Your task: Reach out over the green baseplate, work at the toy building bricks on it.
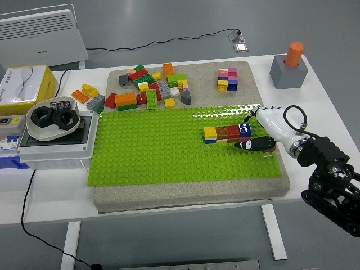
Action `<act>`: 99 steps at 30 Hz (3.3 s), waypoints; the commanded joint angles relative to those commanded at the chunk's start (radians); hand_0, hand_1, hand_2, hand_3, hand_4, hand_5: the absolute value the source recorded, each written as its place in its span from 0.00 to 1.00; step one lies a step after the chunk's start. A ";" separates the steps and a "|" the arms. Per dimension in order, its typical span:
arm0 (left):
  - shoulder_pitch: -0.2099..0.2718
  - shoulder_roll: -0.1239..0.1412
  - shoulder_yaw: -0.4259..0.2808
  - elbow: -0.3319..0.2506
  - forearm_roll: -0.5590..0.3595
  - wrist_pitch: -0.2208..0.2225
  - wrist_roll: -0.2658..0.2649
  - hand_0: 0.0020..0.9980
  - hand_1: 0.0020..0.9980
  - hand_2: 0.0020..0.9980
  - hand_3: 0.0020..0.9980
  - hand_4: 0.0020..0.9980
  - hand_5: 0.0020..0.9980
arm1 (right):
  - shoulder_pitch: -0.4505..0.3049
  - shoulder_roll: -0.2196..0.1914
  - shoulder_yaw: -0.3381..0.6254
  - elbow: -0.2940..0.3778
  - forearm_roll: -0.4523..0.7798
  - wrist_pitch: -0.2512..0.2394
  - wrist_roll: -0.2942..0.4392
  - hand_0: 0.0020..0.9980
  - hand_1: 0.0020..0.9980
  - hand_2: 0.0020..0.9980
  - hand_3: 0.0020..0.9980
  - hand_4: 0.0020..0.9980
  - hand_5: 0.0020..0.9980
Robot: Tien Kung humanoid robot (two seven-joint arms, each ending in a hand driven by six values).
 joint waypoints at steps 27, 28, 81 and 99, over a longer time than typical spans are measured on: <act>0.000 -0.001 -0.004 0.000 0.002 0.001 -0.002 0.69 0.53 0.44 0.53 0.43 0.26 | -0.031 0.005 -0.009 0.005 0.002 -0.009 0.001 0.84 0.82 0.86 0.62 0.98 0.60; 0.000 -0.001 -0.004 0.000 0.002 0.001 -0.002 0.69 0.53 0.44 0.53 0.43 0.26 | -0.032 0.005 -0.008 0.006 0.002 -0.009 0.001 0.84 0.82 0.86 0.62 0.98 0.60; 0.004 -0.003 0.001 0.000 -0.002 0.002 -0.001 0.69 0.53 0.44 0.53 0.42 0.27 | -0.043 0.015 0.019 0.000 0.016 -0.034 0.022 0.84 0.82 0.86 0.62 0.96 0.59; 0.004 -0.005 0.004 0.000 -0.013 0.004 -0.004 0.69 0.53 0.44 0.53 0.42 0.27 | -0.181 0.110 0.198 0.009 0.238 -0.216 0.193 0.81 0.81 0.85 0.66 0.95 0.58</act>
